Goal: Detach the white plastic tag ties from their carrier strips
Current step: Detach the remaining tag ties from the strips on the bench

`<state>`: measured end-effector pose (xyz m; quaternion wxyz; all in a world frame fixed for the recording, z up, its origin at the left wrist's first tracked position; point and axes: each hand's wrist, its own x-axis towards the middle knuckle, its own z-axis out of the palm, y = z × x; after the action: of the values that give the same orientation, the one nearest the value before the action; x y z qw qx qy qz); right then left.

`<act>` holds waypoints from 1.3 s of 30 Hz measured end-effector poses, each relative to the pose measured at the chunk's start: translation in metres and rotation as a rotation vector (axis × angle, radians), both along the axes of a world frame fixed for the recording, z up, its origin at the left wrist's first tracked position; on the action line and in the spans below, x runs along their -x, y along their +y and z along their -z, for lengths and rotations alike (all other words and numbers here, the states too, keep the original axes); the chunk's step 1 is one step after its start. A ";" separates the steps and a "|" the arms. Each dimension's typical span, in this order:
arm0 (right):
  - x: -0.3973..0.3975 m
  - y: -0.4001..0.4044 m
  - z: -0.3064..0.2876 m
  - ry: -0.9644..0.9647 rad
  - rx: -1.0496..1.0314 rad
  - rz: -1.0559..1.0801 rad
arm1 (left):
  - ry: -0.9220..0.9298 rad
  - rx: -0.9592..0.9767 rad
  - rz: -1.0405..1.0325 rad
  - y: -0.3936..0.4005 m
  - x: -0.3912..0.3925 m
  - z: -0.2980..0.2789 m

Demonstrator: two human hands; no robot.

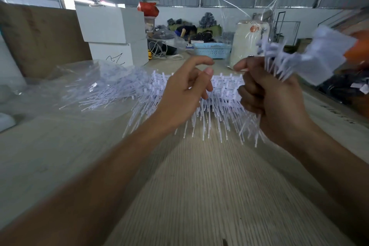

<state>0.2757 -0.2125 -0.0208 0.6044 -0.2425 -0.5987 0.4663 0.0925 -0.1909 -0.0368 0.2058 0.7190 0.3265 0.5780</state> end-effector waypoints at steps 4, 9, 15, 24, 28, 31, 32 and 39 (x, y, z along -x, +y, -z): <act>0.001 0.001 0.003 -0.014 0.036 -0.179 | 0.034 0.020 0.028 0.002 -0.004 0.004; 0.026 -0.005 0.037 -0.407 0.039 -0.012 | -0.039 -0.004 0.038 0.004 -0.002 0.005; 0.022 -0.006 0.016 -0.115 0.008 -0.018 | 0.012 0.235 0.016 0.001 0.004 0.000; 0.011 0.001 0.006 0.186 0.130 0.141 | 0.353 0.452 0.484 -0.014 -0.031 0.020; 0.012 0.008 0.012 -0.007 -0.019 0.302 | 0.353 0.431 0.507 -0.015 -0.045 0.028; 0.007 0.017 0.018 -0.094 0.003 0.367 | 0.300 0.502 0.535 -0.016 -0.047 0.032; 0.005 0.020 0.019 -0.097 0.026 0.370 | 0.232 0.541 0.563 -0.016 -0.047 0.032; 0.006 0.029 0.025 -0.122 0.164 0.316 | -0.168 0.691 0.478 -0.018 -0.063 0.036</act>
<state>0.2698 -0.1837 -0.0457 0.6111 -0.4095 -0.5487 0.3972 0.1558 -0.2085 -0.0726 0.5885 0.6137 0.3073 0.4272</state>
